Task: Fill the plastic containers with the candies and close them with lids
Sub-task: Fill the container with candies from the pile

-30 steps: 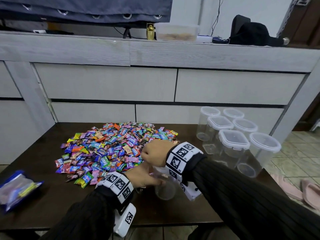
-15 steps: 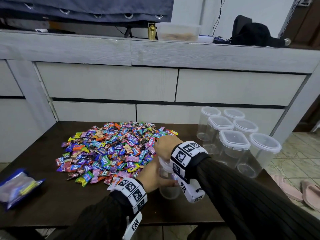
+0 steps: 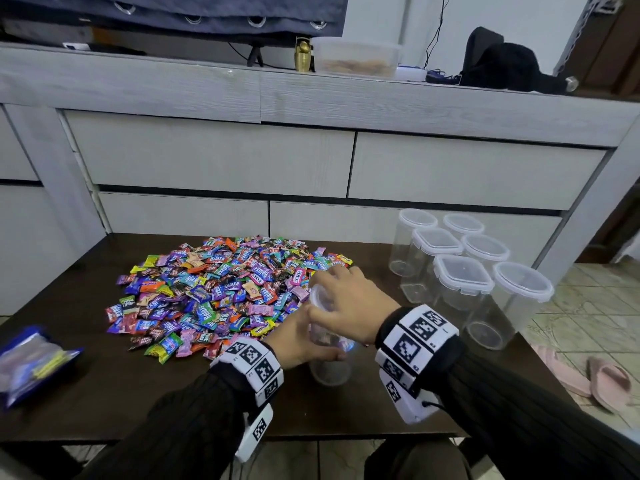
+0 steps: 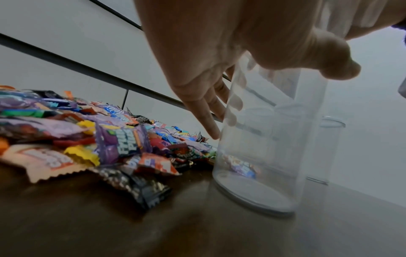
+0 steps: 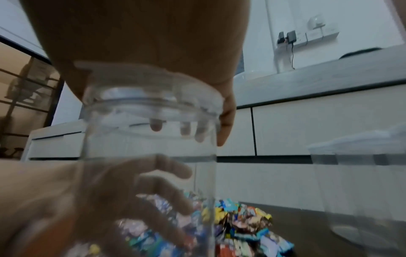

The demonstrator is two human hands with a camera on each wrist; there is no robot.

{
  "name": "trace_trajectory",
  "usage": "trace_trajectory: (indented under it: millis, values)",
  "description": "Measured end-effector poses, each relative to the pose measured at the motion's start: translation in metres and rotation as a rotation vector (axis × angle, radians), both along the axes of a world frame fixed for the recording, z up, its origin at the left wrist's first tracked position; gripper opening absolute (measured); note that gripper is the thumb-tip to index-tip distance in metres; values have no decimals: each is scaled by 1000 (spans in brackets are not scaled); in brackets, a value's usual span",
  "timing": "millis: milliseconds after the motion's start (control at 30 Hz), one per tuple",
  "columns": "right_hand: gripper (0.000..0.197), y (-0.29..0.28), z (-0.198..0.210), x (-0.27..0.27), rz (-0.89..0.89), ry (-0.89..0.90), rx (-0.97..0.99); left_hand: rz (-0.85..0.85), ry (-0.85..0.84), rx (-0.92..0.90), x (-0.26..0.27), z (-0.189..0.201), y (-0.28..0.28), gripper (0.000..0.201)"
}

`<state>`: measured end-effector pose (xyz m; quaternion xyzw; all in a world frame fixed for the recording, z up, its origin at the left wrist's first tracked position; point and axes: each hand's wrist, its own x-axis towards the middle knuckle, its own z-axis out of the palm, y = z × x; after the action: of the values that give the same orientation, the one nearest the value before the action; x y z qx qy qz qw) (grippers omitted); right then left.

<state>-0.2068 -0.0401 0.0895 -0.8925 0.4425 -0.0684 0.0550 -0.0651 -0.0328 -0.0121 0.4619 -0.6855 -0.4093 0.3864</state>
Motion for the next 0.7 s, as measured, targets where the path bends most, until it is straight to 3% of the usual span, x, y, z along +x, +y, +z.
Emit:
trace_trajectory:
  millis: [167,267,533,700]
  values:
    - [50,-10,22,-31,-73,-282,-61,-35,67,67,7,3,3,84]
    - [52,-15,12,-69,-201,-313,-30,-49,78,106,19,3,7,83]
    - [56,-1,-107,-135,-399,29,159,-48,54,100,35,-2,19,86]
    - [64,1,-141,-140,-476,246,68,-38,20,97,37,-5,22,91]
